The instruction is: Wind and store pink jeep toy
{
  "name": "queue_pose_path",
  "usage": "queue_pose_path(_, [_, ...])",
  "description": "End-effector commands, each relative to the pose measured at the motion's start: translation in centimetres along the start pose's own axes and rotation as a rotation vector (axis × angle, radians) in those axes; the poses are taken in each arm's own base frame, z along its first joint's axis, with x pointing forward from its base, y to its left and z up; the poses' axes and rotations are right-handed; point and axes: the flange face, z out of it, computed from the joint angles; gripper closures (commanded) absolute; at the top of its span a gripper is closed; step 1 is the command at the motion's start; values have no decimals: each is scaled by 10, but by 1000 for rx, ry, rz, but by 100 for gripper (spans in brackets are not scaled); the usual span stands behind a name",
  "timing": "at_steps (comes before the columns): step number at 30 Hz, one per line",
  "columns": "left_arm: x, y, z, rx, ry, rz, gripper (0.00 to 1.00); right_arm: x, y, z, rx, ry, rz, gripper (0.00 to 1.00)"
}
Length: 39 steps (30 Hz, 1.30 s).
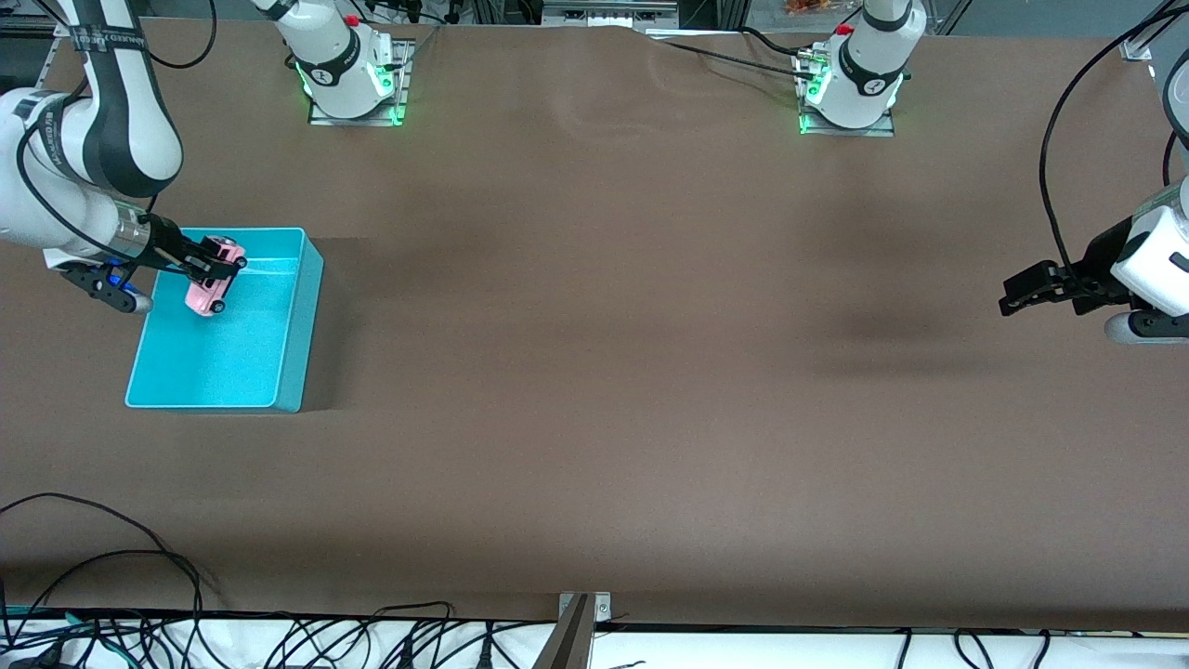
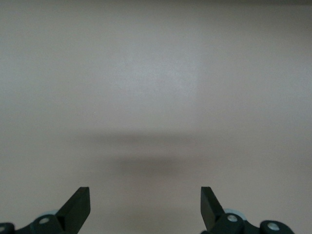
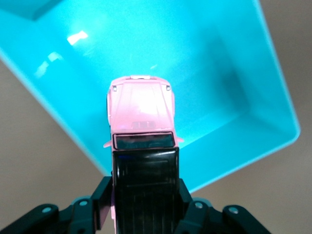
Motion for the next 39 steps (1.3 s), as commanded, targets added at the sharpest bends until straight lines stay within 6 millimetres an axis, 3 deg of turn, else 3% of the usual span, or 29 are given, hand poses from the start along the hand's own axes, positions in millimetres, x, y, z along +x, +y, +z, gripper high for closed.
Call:
queue_pose_path(1, [2,2,-1,6,7,12,0,10,6,26,14,28,-25,100])
queue_pose_path(6, [2,2,-2,6,8,11,0,20,21,38,17,36,-32,100])
queue_pose_path(11, [1,2,-1,6,5,11,0,36,36,73,9,47,-26,100])
queue_pose_path(21, [2,2,-1,6,7,11,0,31,49,105,-1,5,-81,100])
queue_pose_path(29, [2,4,-1,6,7,14,0,27,58,119,-2,-24,-63,89])
queue_pose_path(34, [2,4,-1,6,8,15,0,27,63,125,-3,-30,-55,77])
queue_pose_path(39, [2,4,-1,6,8,15,0,28,61,131,-3,-13,-48,33])
